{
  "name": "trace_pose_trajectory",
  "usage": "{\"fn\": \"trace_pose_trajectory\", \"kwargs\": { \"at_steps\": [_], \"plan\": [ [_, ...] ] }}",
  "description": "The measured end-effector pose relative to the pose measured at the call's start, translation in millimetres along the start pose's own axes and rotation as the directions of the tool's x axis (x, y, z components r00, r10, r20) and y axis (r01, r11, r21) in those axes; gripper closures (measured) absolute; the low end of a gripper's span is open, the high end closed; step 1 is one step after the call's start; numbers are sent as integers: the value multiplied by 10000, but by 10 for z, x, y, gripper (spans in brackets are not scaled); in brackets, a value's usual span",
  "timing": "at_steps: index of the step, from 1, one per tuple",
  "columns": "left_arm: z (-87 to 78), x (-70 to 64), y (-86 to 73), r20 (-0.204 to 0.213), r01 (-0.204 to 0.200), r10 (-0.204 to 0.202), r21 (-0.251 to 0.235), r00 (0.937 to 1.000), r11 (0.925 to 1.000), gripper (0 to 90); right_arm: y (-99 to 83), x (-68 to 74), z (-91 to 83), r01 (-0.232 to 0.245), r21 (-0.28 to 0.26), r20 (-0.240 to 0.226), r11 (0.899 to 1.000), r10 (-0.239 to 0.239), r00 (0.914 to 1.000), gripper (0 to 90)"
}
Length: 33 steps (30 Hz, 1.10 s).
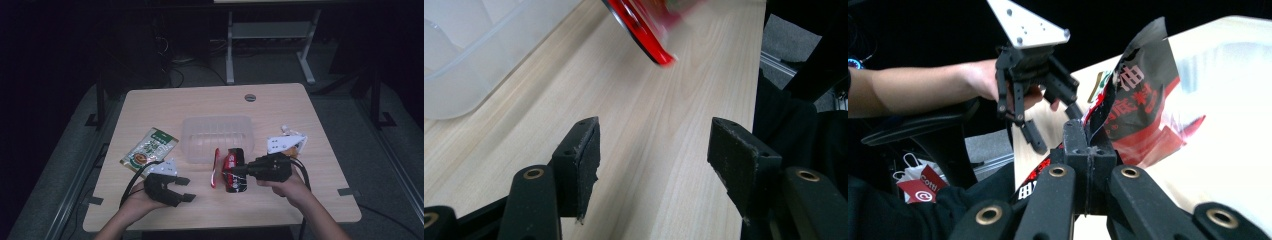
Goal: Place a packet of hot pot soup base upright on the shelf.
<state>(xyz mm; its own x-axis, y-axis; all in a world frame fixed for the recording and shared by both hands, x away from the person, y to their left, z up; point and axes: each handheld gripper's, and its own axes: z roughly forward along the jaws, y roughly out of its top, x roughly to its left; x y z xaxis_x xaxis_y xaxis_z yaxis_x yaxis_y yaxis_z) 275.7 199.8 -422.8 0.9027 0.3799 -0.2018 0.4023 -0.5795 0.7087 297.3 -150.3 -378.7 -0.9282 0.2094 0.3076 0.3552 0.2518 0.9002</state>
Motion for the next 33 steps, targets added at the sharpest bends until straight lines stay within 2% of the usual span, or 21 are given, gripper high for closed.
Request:
{"fn": "trace_pose_trajectory", "kwargs": {
  "at_steps": [2, 8, 10, 13, 26, 28, 33],
  "plan": [
    [-11, -6, -24, 7, 98, -98, -29, 10000, 9999, 373, 42, -19, -21, -80, -128, 30, 9999, 81, 10000, 900],
    [-47, 32, -116, -224, 392, -398, -275, 9990, 9989, 371, 160, -98, -57, 92, -220, 231, 9997, -87, 9997, 900],
    [-74, 59, -129, -334, 326, -338, -372, 9989, 9988, 370, 195, -122, -71, 104, -298, 264, 9995, -97, 9996, 900],
    [-88, 90, -140, -402, 478, -497, -471, 9980, 9977, 369, 260, -170, -98, 195, -313, 332, 9993, -184, 9993, 900],
    [-97, 137, -163, -485, 464, -479, -314, 9977, 9984, 361, 417, -435, -201, 227, -418, 800, 9989, -193, 9966, 900],
    [-94, 140, -165, -500, 481, -496, -313, 9975, 9984, 361, 437, -510, -209, 126, -531, 850, 9985, -81, 9963, 900],
    [-93, 137, -180, -467, 501, -512, -249, 9976, 9984, 361, 449, -596, -220, 56, -493, 1038, 9988, -5, 9946, 900]
  ]
}}
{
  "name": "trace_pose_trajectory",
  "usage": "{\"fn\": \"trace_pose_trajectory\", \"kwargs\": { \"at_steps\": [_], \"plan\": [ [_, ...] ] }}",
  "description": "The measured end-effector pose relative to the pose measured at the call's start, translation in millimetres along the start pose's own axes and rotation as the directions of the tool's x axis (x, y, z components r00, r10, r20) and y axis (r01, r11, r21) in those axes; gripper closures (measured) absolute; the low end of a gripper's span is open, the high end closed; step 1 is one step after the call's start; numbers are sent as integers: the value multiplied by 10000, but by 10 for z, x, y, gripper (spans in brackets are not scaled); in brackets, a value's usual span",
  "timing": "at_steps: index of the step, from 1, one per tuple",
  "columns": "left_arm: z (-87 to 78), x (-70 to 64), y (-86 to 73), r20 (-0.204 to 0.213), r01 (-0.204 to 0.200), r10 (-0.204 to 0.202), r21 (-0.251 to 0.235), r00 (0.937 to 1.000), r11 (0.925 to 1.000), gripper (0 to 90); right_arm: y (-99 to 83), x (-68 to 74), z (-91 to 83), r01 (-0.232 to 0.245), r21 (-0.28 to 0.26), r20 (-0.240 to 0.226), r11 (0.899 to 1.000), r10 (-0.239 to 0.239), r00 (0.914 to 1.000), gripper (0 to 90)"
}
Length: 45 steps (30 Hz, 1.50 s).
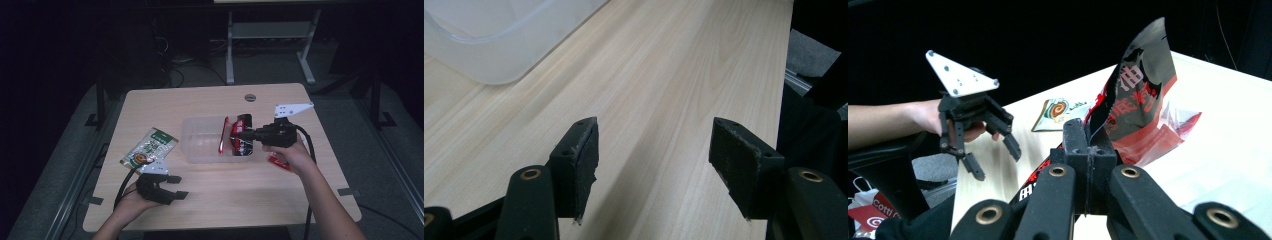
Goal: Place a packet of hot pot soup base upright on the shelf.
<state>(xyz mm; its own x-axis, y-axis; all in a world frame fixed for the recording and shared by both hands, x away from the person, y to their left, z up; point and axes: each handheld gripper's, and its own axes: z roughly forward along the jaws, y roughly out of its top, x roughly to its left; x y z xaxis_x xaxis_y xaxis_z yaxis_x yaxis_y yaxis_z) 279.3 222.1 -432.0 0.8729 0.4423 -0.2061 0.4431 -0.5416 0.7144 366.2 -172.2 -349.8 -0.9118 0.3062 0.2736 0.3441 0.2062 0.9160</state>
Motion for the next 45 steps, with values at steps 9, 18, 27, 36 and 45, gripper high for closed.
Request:
{"fn": "trace_pose_trajectory", "kwargs": {
  "at_steps": [9, 18, 27, 36, 45],
  "plan": [
    [20, -1, 1, 18, -57, 57, 52, 10000, 10000, 361, -28, -136, -44, -199, 186, 398, 9996, 191, 9990, 900],
    [47, -6, -2, 58, -63, 63, 102, 10000, 9999, 361, -83, -179, -91, -309, 311, 669, 9990, 288, 9973, 900],
    [50, -13, -3, 69, -44, 43, 97, 10000, 9999, 361, -120, -253, 40, -493, 640, 607, 9967, 455, 9971, 900],
    [56, -9, -10, 109, -37, 36, 143, 9999, 9999, 361, -51, -296, 171, -490, 869, 564, 9950, 442, 9974, 900],
    [57, 0, -19, 115, -120, 117, 235, 9999, 9997, 361, -83, -369, 300, -699, 934, 423, 9932, 662, 9969, 900]
  ]
}}
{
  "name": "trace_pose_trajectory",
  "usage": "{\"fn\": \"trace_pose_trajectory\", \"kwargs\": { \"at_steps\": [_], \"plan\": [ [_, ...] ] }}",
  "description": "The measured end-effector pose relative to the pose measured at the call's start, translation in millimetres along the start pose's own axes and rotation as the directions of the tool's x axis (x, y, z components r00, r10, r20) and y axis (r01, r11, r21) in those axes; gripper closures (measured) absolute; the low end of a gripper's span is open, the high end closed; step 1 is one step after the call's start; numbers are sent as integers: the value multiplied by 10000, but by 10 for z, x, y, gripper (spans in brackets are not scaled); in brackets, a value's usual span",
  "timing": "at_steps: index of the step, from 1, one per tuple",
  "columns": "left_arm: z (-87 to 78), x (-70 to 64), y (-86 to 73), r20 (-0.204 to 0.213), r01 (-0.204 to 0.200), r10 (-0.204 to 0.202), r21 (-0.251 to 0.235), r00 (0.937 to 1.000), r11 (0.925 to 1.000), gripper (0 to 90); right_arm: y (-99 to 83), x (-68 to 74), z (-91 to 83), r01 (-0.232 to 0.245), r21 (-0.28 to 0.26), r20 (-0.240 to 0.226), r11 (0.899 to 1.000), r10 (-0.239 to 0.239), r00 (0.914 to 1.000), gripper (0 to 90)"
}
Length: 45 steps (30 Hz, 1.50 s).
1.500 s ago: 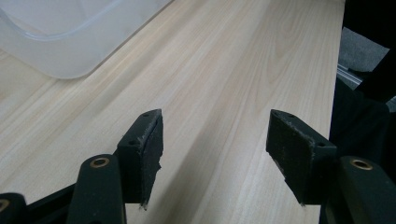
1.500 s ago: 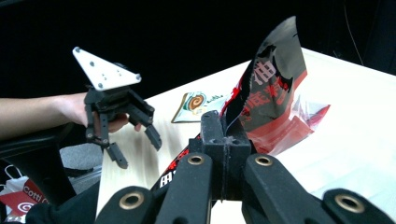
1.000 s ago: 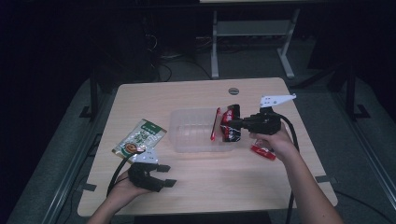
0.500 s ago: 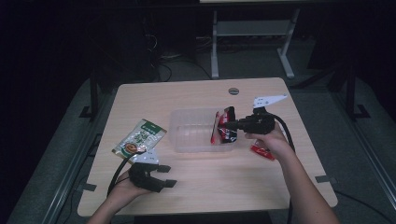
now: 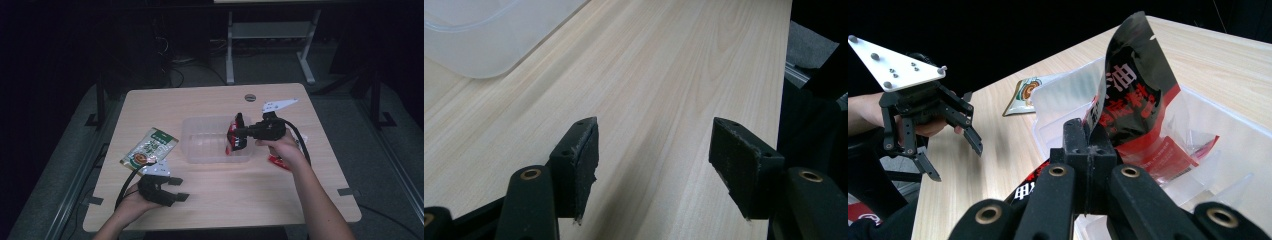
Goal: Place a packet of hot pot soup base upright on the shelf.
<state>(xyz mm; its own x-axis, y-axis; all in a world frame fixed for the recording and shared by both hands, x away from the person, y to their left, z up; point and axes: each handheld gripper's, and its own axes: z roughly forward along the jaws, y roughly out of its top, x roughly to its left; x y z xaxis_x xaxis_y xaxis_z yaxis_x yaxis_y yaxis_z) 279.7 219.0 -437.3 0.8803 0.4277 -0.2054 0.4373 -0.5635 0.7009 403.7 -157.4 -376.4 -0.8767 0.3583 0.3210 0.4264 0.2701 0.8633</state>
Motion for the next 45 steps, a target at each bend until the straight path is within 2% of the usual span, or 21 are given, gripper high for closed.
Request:
{"fn": "trace_pose_trajectory", "kwargs": {
  "at_steps": [8, 18, 24, 29, 36, 41, 45],
  "plan": [
    [14, 15, -4, 29, 86, -86, 28, 10000, 10000, 361, -44, -35, 54, -176, 33, 63, 9998, 176, 9998, 900],
    [35, 18, -12, 70, 67, -68, 104, 10000, 9999, 361, -104, -87, 171, -419, 237, 531, 9988, 406, 9978, 900],
    [44, 18, -15, 88, 42, -44, 197, 10000, 9998, 361, -116, -96, 196, -528, 121, 499, 9985, 521, 9974, 888],
    [52, 13, -15, 115, 23, -25, 201, 9999, 9998, 361, -114, -96, 167, -445, 55, 578, 9990, 441, 9974, 825],
    [56, 6, -14, 128, 30, -33, 216, 9999, 9998, 361, -104, -46, 179, -222, 178, 769, 9996, 208, 9968, 684],
    [48, 15, -17, 102, -55, 52, 297, 9999, 9995, 361, -94, -3, 198, -8, 382, 1200, 9993, -38, 9928, 471],
    [53, 14, -17, 135, 46, -49, 228, 9999, 9997, 361, -87, 20, 191, -64, 419, 1329, 9991, 8, 9911, 360]
  ]
}}
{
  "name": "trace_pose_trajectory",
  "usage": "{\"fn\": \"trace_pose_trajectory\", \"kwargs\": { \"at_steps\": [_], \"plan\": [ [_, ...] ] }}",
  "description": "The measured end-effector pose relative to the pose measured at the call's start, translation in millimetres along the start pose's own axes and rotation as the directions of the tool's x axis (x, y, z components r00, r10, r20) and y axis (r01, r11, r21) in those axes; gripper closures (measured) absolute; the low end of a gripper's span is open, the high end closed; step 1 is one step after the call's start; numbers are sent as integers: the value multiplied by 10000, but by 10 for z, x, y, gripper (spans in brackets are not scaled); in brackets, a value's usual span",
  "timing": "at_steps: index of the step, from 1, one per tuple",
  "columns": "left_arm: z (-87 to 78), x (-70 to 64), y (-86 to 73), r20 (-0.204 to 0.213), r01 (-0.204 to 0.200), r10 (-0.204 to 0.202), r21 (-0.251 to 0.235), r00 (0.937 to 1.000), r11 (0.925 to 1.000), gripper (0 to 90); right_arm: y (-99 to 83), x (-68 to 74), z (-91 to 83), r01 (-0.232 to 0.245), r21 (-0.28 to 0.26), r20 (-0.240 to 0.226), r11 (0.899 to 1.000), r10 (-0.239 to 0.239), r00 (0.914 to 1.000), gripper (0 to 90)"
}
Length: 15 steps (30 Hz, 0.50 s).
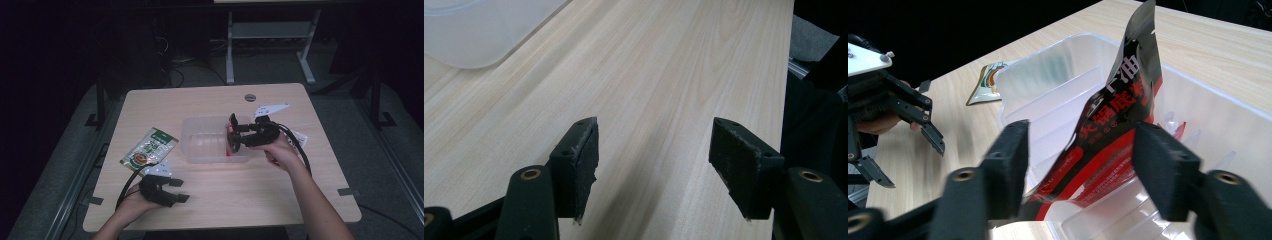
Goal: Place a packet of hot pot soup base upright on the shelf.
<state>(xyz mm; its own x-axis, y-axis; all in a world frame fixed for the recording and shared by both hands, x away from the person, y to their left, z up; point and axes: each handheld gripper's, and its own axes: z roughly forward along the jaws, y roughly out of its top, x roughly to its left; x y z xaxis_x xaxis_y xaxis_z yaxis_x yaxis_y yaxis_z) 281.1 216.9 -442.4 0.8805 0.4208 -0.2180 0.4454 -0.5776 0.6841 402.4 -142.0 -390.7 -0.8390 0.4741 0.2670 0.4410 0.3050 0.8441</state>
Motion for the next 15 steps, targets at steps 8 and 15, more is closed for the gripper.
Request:
{"fn": "trace_pose_trajectory", "kwargs": {
  "at_steps": [8, 15],
  "plan": [
    [0, -8, 2, -4, -60, 60, 14, 10000, 10000, 361, 32, 43, -111, -49, -217, 151, 9998, 52, 9999, 259],
    [-8, 1, 2, -9, -35, 35, -14, 10000, 10000, 361, 35, 93, -218, 45, -228, 205, 9997, -40, 9998, 236]
  ]
}}
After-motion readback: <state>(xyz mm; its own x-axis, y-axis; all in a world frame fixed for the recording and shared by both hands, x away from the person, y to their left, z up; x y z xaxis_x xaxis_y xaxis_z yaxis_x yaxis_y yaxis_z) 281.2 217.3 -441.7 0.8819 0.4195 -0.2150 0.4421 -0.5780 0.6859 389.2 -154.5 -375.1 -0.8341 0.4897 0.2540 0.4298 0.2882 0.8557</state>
